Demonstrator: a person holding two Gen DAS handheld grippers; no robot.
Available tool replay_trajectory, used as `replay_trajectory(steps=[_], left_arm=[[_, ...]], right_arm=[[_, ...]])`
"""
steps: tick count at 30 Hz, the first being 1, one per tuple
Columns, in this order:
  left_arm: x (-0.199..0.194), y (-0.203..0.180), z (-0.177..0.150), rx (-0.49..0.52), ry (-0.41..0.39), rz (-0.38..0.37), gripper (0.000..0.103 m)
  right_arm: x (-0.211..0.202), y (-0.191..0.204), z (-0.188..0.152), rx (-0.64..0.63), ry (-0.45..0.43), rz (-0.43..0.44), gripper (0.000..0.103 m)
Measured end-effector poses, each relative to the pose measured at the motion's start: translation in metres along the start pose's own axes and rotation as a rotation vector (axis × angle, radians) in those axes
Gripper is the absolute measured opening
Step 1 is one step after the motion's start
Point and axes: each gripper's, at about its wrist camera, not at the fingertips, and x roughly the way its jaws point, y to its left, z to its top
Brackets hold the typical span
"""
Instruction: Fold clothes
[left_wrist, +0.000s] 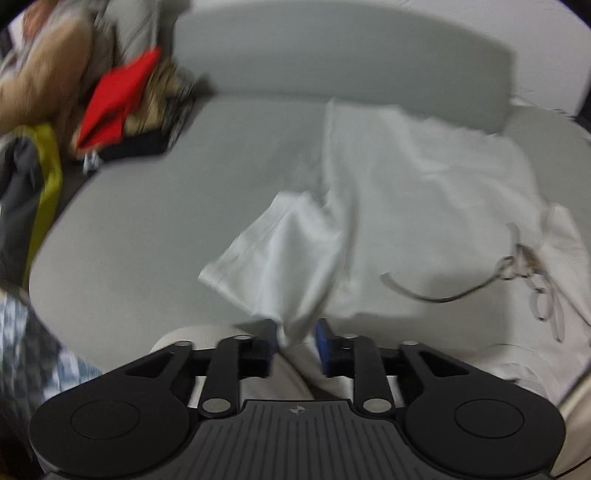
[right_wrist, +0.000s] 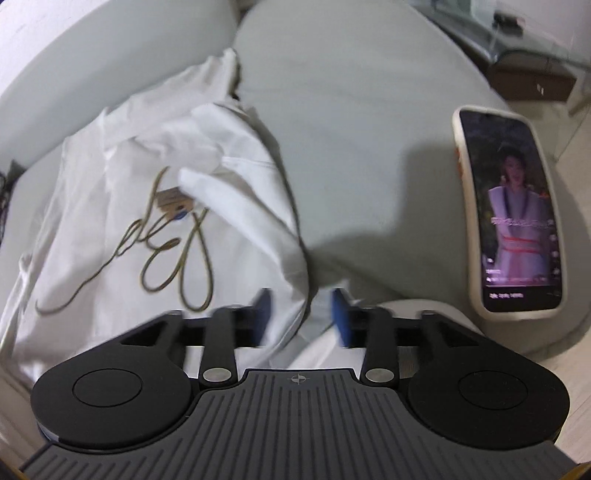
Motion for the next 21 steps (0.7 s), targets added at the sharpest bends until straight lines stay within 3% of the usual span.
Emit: replay_trajectory(steps=[2,3,4,6,7,10,13,17,18,20,21], left_arm=[[-0.006,-0.014,-0.002,0.023,-0.022,-0.096,0.034],[-0.005,-0.021,-0.002,0.031,-0.022,-0.149,0.034],[0.001,-0.03,-0.001,0.04,-0.01,-0.201,0.034],[0.022,-0.052,-0.002,0.092,0.005,-0.226,0.031],[0.033,-0.063,-0.004,0.127,0.003,-0.221,0.029],[0.058,-0.084,-0.017,0.246,0.029,-0.186,0.023],[0.062,-0.084,-0.03,0.278,0.106,-0.187,0.02],[0.048,-0.068,-0.02,0.202,0.204,-0.273,0.021],[0.044,-0.065,-0.017,0.179,0.194,-0.293,0.024],[0.035,-0.061,-0.009,0.153,0.132,-0.301,0.028],[0.033,-0.059,-0.006,0.142,0.111,-0.298,0.03]], right_arm=[[-0.026,0.01,-0.013,-0.047,-0.036,0.029,0.046],[-0.032,0.015,-0.018,-0.075,-0.041,0.062,0.041],[-0.037,0.021,-0.023,-0.105,-0.044,0.1,0.027],[-0.027,0.039,-0.022,-0.173,-0.031,0.163,0.015],[-0.021,0.045,-0.022,-0.202,-0.032,0.174,0.015],[-0.002,0.06,-0.023,-0.271,-0.028,0.167,0.016],[0.011,0.056,-0.039,-0.3,0.092,0.106,0.018],[-0.001,0.033,-0.038,-0.235,0.182,0.141,0.018],[-0.009,0.029,-0.03,-0.213,0.141,0.151,0.019],[-0.029,0.021,-0.013,-0.171,0.04,0.167,0.032],[-0.037,0.018,-0.002,-0.153,-0.017,0.173,0.044]])
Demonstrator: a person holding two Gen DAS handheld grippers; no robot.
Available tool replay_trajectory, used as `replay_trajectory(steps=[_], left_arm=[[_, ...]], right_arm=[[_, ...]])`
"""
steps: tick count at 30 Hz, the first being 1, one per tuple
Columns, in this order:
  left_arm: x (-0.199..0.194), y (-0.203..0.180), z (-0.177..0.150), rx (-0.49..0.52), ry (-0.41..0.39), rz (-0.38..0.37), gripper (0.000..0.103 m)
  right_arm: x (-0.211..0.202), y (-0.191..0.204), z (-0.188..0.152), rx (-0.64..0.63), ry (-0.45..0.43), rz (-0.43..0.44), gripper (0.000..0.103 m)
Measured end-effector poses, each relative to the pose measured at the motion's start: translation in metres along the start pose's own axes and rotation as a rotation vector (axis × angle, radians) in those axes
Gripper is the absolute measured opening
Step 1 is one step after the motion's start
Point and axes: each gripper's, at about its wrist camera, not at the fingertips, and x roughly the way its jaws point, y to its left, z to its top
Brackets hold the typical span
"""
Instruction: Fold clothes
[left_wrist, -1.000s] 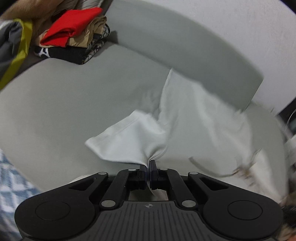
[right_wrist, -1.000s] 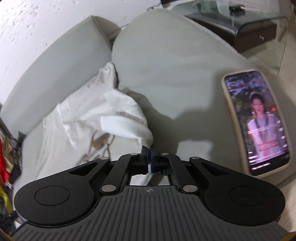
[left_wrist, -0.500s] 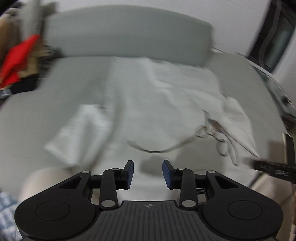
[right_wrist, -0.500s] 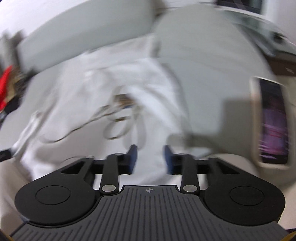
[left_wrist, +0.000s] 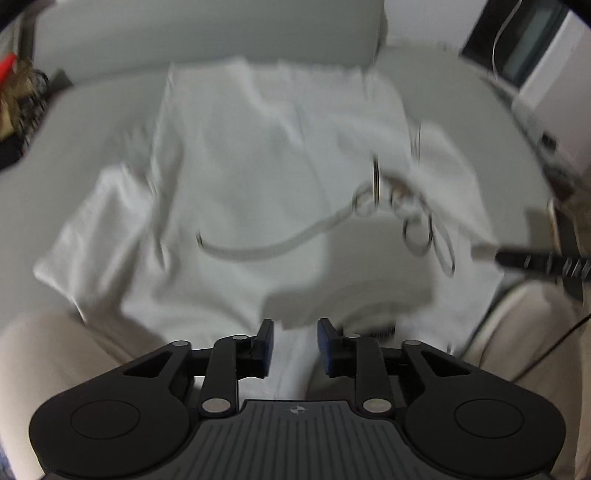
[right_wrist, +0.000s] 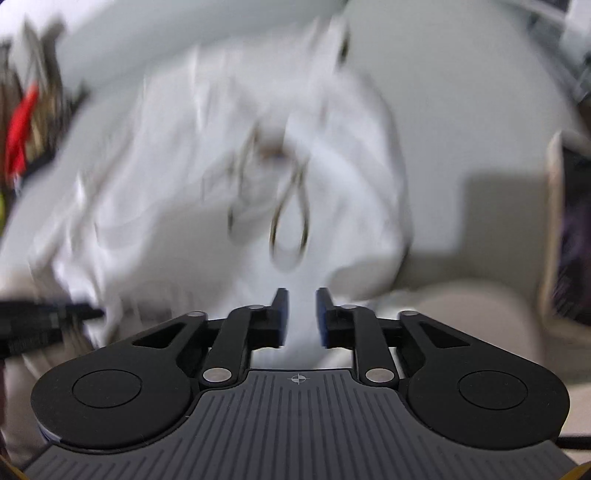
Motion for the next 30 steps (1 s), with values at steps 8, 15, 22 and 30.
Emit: replay_trajectory(steps=[8,15,22,30], left_arm=[[0.018,0.005,0.005,-0.068,0.001,-0.024,0.03],[0.027,0.008,0.0,-0.072,0.034,-0.05,0.031],[0.028,0.005,-0.003,-0.064,0.035,-0.052,0.031],[0.029,-0.012,-0.009,-0.043,0.037,-0.087,0.031]], right_arm=[[0.048,0.014,0.06,-0.243,-0.132,-0.008,0.044],[0.112,0.018,0.075,-0.379,0.001,0.002,0.043],[0.086,0.022,0.066,-0.5,-0.089,-0.065,0.0],[0.01,-0.093,0.03,0.128,-0.288,-0.358,0.0]])
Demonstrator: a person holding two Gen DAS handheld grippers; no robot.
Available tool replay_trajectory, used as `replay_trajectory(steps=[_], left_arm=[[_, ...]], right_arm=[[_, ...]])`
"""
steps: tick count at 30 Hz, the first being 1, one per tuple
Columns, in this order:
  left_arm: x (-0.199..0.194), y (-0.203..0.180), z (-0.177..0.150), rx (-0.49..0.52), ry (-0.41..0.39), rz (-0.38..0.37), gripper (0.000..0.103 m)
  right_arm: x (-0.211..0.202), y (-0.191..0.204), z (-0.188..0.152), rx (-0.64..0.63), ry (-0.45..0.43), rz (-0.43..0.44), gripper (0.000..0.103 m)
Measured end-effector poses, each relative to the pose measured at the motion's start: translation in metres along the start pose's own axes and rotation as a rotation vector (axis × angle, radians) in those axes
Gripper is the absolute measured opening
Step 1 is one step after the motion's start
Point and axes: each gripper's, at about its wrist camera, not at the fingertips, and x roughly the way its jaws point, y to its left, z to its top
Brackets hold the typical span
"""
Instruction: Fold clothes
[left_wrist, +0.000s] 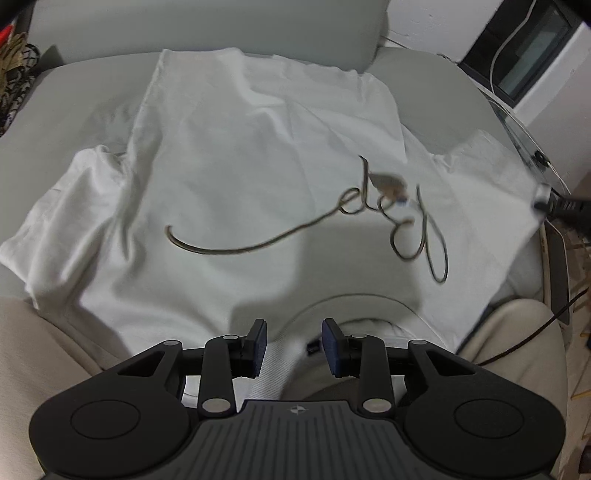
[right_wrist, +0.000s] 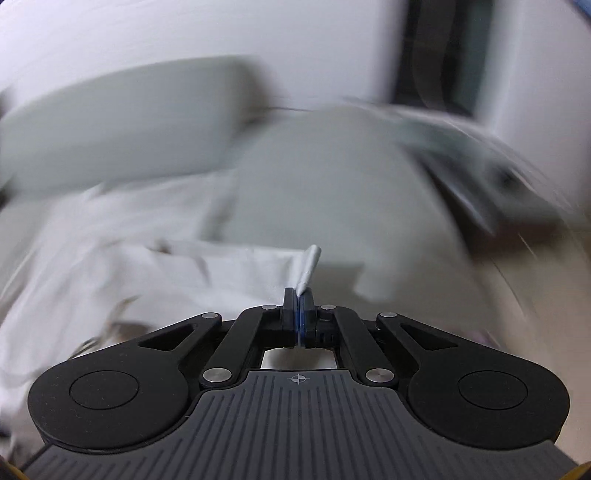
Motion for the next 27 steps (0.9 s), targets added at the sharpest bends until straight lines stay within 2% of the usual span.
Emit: replay_trajectory(steps=[3,4,5,7,9,11,12,13,16,17,19,21,22,23,24,25,26,27], left_arm=[[0.003,-0.004,-0.004,0.015,0.003,0.01,0.031],[0.002,-0.004,-0.005,0.012,0.001,0.014,0.031],[0.0,-0.003,-0.007,0.005,-0.003,0.016,0.031],[-0.004,0.0,-0.01,-0.007,-0.014,0.02,0.031],[-0.009,0.002,-0.012,-0.017,-0.029,0.023,0.031],[-0.013,0.005,-0.015,-0.028,-0.048,0.026,0.031],[-0.013,0.006,-0.015,-0.027,-0.059,0.035,0.031],[-0.012,0.006,-0.016,-0.017,-0.073,0.048,0.031],[-0.004,0.006,-0.02,0.032,-0.101,0.09,0.027],[0.002,0.008,-0.023,0.046,-0.089,0.097,0.026],[0.003,0.013,-0.024,0.051,-0.084,0.089,0.026],[-0.009,0.023,-0.022,-0.004,-0.066,0.051,0.02],[-0.017,0.028,-0.02,-0.039,-0.054,0.029,0.017],[-0.024,0.034,-0.018,-0.075,-0.041,0.006,0.018],[-0.035,0.045,-0.015,-0.125,-0.055,-0.015,0.022],[-0.049,0.06,-0.012,-0.191,-0.098,-0.034,0.025],[-0.064,0.076,-0.009,-0.256,-0.142,-0.052,0.035],[-0.076,0.094,-0.006,-0.328,-0.186,-0.061,0.038]], right_arm=[[0.013,-0.022,-0.013,0.121,0.05,-0.012,0.003],[0.017,-0.029,-0.017,0.16,0.065,-0.013,0.014],[0.014,-0.031,-0.018,0.18,0.063,-0.006,0.02],[0.003,-0.026,-0.015,0.199,0.055,0.005,0.043],[-0.01,-0.019,-0.012,0.204,0.04,0.005,0.046],[-0.022,-0.003,-0.016,0.154,0.025,0.05,0.039],[-0.021,0.005,-0.019,0.113,0.048,0.081,0.026],[-0.02,0.013,-0.021,0.071,0.076,0.111,0.017],[-0.006,0.032,-0.037,-0.036,0.171,0.147,0.014],[-0.001,0.036,-0.041,-0.067,0.194,0.129,0.014],[0.001,0.043,-0.046,-0.119,0.213,0.082,0.007],[-0.005,0.049,-0.044,-0.154,0.22,0.046,0.007],[-0.008,0.051,-0.043,-0.172,0.223,0.027,0.01],[-0.012,0.054,-0.042,-0.189,0.227,0.009,0.015],[-0.018,0.057,-0.038,-0.178,0.22,0.024,0.024],[-0.028,0.059,-0.034,-0.156,0.206,0.063,0.037],[-0.039,0.061,-0.029,-0.132,0.192,0.107,0.043],[-0.048,0.064,-0.025,-0.113,0.181,0.153,0.05]])
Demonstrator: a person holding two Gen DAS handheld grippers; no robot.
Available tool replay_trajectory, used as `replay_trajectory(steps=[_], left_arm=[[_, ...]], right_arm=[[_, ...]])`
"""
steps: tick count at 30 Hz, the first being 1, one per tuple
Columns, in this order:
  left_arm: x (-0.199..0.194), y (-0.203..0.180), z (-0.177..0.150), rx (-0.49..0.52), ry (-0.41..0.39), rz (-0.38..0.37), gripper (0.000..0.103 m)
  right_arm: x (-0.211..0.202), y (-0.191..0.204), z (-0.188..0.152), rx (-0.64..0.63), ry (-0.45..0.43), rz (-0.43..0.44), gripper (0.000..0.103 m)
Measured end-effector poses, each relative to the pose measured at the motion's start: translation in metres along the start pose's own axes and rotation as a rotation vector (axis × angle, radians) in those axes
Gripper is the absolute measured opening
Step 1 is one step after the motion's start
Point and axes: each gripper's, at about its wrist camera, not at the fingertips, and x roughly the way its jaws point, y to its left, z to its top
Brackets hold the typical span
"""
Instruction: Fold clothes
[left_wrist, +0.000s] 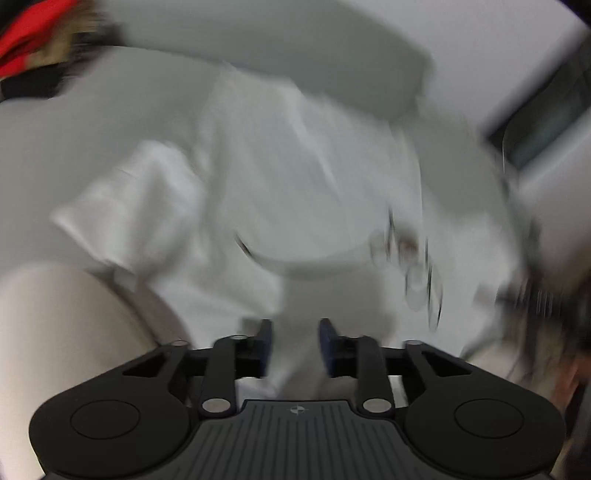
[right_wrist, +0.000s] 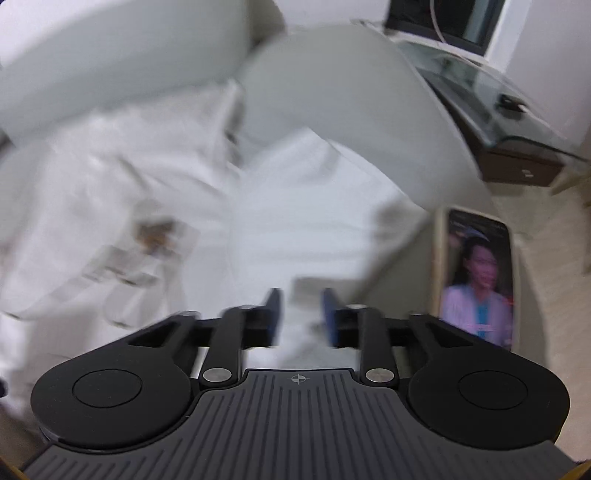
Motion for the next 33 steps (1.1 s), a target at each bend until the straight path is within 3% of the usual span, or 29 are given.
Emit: replay_trajectory(steps=[4,8,10,14,22,23,24,26,30,33], left_arm=[[-0.023,0.068,0.038,-0.21,-0.123,0.096,0.041],[-0.004,0.125,0.059,-0.364,-0.064,0.175,0.038],[0.006,0.135,0.064,-0.378,-0.038,0.181,0.038],[0.026,0.139,0.068,-0.352,0.014,0.176,0.04],[0.061,0.127,0.078,-0.212,0.071,0.279,0.036],[0.063,0.126,0.081,-0.192,0.079,0.291,0.025],[0.063,0.125,0.082,-0.177,0.079,0.3,0.0],[0.058,0.122,0.082,-0.158,0.046,0.32,0.001],[0.027,0.116,0.078,-0.115,-0.122,0.424,0.001],[0.022,0.12,0.079,-0.092,-0.118,0.461,0.001]], right_arm=[[-0.021,0.022,0.005,0.048,-0.001,0.178,0.05],[-0.028,0.049,0.003,0.058,0.021,0.301,0.05],[-0.031,0.065,-0.003,0.028,0.027,0.315,0.051],[-0.035,0.083,-0.01,-0.026,0.035,0.322,0.05],[-0.037,0.088,-0.014,-0.057,0.04,0.312,0.05],[-0.037,0.088,-0.015,-0.059,0.041,0.31,0.05],[-0.036,0.088,-0.016,-0.058,0.044,0.31,0.05],[-0.034,0.088,-0.017,-0.055,0.051,0.309,0.05],[-0.031,0.087,-0.021,-0.062,0.059,0.304,0.049],[-0.025,0.086,-0.024,-0.065,0.079,0.3,0.049]])
